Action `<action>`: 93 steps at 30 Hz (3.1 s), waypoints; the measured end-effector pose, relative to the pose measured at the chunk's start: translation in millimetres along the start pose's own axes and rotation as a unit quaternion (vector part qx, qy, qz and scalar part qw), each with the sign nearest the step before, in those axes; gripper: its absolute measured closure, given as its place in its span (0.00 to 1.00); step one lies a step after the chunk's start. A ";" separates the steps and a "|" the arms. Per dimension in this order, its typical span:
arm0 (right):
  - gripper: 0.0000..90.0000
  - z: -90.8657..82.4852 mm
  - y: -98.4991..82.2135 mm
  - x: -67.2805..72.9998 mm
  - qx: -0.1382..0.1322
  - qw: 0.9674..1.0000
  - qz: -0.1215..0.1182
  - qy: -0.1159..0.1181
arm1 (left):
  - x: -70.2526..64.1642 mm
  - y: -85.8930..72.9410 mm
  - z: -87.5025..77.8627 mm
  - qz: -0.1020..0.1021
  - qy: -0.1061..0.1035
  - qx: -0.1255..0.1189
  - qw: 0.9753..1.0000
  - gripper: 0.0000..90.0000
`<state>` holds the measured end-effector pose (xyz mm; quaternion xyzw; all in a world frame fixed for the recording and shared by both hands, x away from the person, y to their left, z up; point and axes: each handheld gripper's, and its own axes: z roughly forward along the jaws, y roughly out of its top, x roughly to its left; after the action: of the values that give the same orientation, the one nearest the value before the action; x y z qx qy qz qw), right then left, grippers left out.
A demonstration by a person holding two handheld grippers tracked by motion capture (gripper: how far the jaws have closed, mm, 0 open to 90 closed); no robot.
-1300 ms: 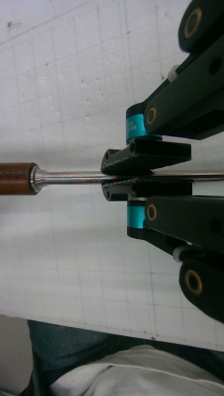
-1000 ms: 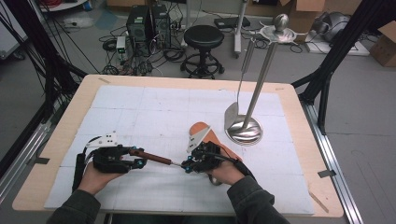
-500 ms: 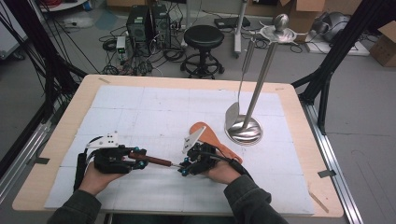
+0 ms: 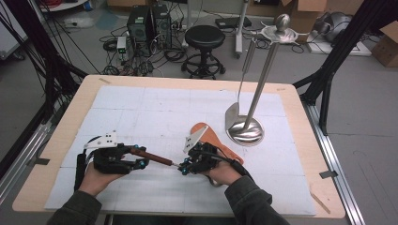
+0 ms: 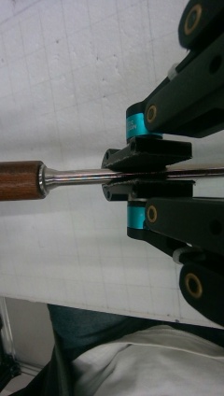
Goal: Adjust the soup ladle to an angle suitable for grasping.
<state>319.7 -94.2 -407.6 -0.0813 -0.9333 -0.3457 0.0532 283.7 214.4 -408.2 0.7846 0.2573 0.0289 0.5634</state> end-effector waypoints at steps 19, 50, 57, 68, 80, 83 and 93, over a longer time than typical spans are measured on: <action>0.93 -16.8 1.6 -4.2 -0.067 0.997 0.031 -0.015 | 0.5 -0.7 2.8 -0.002 0.001 0.006 1.000 0.53; 0.92 -39.0 1.6 -7.2 -0.146 0.986 0.062 -0.052 | -0.5 -1.4 5.7 -0.001 -0.003 0.010 1.000 0.53; 0.93 -45.8 1.5 -8.0 -0.172 0.980 0.073 -0.064 | -0.8 -1.1 6.6 0.000 -0.004 0.009 1.000 0.53; 0.93 -47.0 10.9 -6.9 -0.208 0.973 0.061 -0.082 | -9.7 7.1 22.7 0.018 -0.012 0.022 1.000 0.53; 0.93 -37.2 25.0 0.9 -0.218 0.971 0.059 -0.072 | -20.1 14.0 45.9 0.042 -0.021 0.037 0.998 0.57; 0.93 -35.6 26.7 2.1 -0.223 0.970 0.061 -0.069 | -22.4 15.3 51.9 0.046 -0.013 0.040 0.998 0.60; 0.93 -29.1 30.0 5.2 -0.227 0.969 0.065 -0.067 | -24.6 17.9 63.4 0.054 0.000 0.040 0.998 0.67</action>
<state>321.5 -90.2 -365.6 -0.1746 -0.8244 -0.5384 -0.0066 290.3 144.4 -409.1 0.8190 0.2152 0.0490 0.5296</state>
